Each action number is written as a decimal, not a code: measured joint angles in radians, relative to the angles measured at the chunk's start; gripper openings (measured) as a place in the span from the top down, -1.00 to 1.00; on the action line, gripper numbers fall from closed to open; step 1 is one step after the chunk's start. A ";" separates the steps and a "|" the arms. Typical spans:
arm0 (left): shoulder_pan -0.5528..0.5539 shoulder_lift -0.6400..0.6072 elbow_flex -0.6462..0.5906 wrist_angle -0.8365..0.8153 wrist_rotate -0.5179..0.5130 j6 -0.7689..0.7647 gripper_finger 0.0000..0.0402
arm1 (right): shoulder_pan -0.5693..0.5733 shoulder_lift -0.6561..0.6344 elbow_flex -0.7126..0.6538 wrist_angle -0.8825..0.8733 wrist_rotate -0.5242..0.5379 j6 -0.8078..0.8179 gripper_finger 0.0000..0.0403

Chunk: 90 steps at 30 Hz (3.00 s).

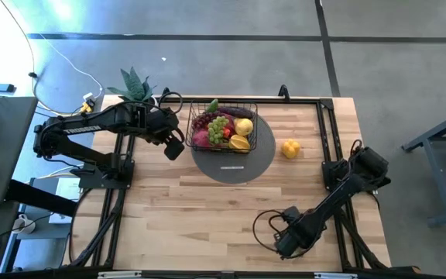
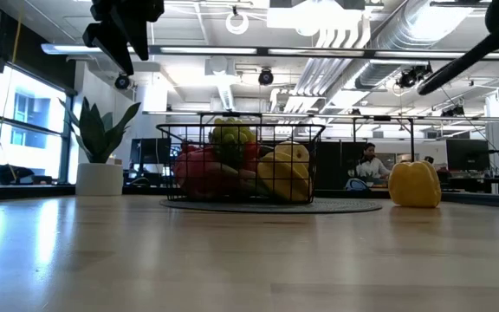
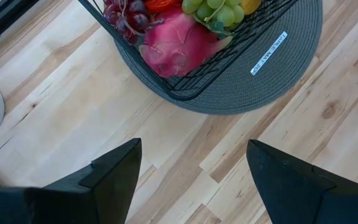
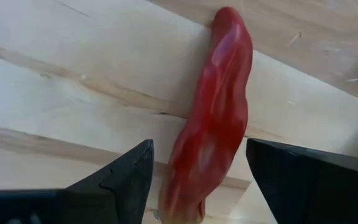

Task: Build produce basket
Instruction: Put the red chili pepper into the black wire basket

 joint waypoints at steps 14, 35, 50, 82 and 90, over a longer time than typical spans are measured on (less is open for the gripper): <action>0.000 0.000 0.000 0.000 0.024 0.022 -0.41 | -0.004 0.013 -0.069 0.150 -0.046 0.052 0.36; 0.000 0.000 0.000 0.002 0.014 0.194 -0.41 | -0.159 -0.147 -0.071 0.307 0.319 -0.062 0.62; 0.000 0.000 0.000 0.037 0.013 0.299 -0.41 | -0.419 -0.206 -0.071 0.600 0.424 -0.455 0.62; 0.000 0.001 0.000 0.053 0.013 0.056 -0.41 | -0.995 -0.371 -0.070 0.832 0.205 -1.559 0.60; 0.000 0.002 0.000 0.054 0.013 -0.034 -0.41 | -1.117 -0.372 -0.070 0.832 0.205 -1.875 0.60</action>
